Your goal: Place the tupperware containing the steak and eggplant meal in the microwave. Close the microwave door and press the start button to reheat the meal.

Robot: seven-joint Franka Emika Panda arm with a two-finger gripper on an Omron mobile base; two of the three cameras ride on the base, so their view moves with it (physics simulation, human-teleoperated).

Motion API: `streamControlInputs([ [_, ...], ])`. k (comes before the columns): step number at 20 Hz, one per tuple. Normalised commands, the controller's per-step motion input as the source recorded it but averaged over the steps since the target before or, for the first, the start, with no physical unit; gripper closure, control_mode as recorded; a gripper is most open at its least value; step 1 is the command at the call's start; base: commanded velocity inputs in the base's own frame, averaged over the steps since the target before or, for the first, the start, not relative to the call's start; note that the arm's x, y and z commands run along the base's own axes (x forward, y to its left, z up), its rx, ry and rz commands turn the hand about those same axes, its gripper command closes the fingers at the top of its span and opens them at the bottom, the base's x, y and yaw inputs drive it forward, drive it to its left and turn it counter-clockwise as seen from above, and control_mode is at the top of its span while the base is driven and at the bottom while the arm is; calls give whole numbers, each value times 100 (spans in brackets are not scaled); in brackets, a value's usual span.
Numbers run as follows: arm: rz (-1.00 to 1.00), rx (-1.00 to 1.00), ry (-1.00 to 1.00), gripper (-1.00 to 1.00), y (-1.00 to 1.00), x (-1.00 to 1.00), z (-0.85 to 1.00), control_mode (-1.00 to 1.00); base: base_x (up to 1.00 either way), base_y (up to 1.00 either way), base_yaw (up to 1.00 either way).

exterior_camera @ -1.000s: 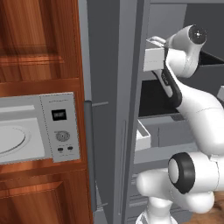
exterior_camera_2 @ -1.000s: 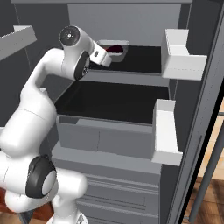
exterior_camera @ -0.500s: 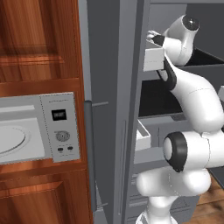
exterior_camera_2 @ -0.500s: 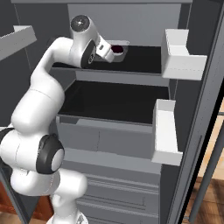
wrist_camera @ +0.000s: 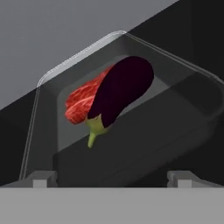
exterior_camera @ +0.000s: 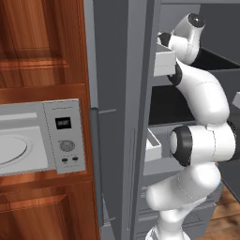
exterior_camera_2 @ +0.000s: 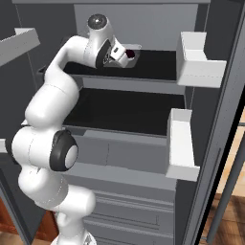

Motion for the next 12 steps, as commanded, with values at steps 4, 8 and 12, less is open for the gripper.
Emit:
streamControlInputs([
  [4, 0, 3, 3, -100, -1, 46, -3, -100, 0, 0, 0],
  [8, 0, 3, 0, -100, 0, 39, 0, -100, 0, 0, 0],
  [12, 0, 0, 0, -100, 0, 31, -12, -100, 0, 0, 0],
])
